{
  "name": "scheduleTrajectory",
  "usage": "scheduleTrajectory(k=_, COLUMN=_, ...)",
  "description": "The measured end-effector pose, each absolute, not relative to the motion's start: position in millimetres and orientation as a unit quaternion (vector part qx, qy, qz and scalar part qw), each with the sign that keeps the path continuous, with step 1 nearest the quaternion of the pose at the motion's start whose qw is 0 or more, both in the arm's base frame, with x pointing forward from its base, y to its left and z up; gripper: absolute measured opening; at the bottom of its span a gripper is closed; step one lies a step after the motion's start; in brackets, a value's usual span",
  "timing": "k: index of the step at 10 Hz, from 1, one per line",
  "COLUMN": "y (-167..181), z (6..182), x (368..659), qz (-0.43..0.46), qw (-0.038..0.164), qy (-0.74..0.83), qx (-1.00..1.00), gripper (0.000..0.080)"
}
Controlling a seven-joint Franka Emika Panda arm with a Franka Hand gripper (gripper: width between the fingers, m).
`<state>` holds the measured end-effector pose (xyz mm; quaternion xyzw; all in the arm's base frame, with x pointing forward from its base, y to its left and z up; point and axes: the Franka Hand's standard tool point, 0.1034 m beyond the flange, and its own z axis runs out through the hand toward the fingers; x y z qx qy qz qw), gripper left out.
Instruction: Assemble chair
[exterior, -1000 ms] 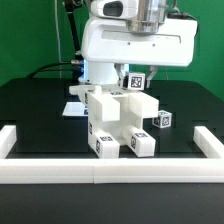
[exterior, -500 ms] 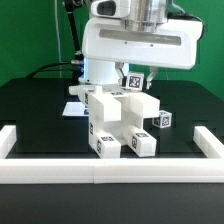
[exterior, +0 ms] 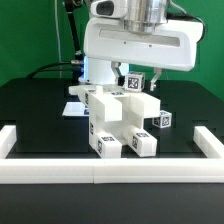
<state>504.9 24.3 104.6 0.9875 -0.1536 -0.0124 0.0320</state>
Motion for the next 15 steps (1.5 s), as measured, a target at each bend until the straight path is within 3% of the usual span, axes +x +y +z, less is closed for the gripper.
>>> scheduleTrajectory(k=1, y=24.4, z=105.4, x=504.5, qz=-0.013, qw=0.031, qy=-0.132, qx=0.991, gripper=0.0617)
scheduleTrajectory(k=2, y=24.6, z=106.7, x=503.2, qz=-0.014, qw=0.029, qy=-0.097, qx=0.995, gripper=0.064)
scheduleTrajectory(k=9, y=20.8, z=110.7, x=503.0, qz=-0.017, qw=0.023, qy=0.211, qx=0.977, gripper=0.0649)
scheduleTrajectory(k=15, y=20.0, z=110.4, x=502.9, qz=-0.021, qw=0.022, qy=0.361, qx=0.932, gripper=0.0649)
